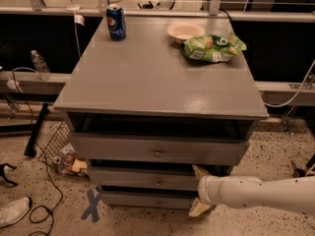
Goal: Open middle drawer
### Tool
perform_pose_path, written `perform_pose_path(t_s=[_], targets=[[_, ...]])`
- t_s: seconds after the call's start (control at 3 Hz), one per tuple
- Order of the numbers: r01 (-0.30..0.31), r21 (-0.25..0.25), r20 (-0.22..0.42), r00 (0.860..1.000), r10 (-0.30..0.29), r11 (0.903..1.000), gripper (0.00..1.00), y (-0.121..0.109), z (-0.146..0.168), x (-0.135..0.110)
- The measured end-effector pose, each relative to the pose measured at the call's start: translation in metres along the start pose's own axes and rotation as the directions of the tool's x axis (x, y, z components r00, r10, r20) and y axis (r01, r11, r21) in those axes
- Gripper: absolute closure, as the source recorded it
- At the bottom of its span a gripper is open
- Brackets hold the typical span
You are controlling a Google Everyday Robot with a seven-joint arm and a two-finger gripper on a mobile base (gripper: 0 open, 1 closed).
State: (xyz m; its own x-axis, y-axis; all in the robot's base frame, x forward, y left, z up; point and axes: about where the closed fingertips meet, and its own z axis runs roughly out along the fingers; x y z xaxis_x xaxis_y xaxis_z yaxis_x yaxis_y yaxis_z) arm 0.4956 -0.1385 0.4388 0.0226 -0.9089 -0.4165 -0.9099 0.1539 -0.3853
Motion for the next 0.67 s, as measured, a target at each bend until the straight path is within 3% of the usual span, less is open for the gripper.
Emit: perform_pose_path(t_s=[0.67], targets=[[0.037,0.007,-0.009,0.999,-0.037,0.9993,0.0,-0.012,0.035,-0.008]])
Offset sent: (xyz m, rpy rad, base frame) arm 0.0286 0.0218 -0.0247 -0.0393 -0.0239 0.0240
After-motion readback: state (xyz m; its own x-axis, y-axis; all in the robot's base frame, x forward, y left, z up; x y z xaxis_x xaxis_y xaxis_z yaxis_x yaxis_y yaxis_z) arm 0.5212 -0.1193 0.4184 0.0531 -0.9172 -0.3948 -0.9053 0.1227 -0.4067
